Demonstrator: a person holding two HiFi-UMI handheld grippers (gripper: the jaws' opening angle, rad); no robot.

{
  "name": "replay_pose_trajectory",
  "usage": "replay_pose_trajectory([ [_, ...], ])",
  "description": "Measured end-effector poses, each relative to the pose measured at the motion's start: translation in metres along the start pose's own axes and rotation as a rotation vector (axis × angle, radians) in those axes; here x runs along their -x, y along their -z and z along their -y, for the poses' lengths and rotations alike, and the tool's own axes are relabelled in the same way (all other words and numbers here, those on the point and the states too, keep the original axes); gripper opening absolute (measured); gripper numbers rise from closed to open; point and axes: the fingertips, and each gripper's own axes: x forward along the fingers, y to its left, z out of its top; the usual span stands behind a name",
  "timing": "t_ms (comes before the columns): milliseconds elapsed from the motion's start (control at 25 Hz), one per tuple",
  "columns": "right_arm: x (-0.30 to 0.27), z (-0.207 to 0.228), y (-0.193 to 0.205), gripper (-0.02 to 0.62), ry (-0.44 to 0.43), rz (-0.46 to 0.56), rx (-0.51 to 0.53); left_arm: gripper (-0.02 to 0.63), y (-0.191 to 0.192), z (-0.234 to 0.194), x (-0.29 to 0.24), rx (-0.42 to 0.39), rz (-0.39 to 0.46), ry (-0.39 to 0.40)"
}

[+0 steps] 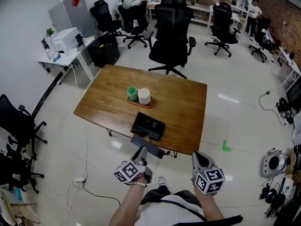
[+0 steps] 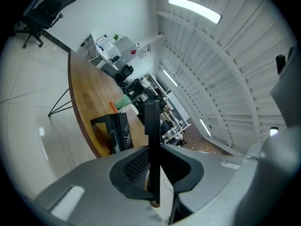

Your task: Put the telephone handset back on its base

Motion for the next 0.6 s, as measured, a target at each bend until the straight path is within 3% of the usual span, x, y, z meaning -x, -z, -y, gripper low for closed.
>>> replay_pose_trajectory([
  [320, -0.020, 0.020, 0.004, 0.002, -0.006, -0.032, -0.028, 0.067, -0.012, -0.034, -0.037, 0.031, 0.062, -0.026],
  [600, -0.049, 0.036, -0.005, 0.002, -0.072, -0.057, -0.016, 0.067, -0.010, -0.058, -0.066, 0.044, 0.108, -0.039],
])
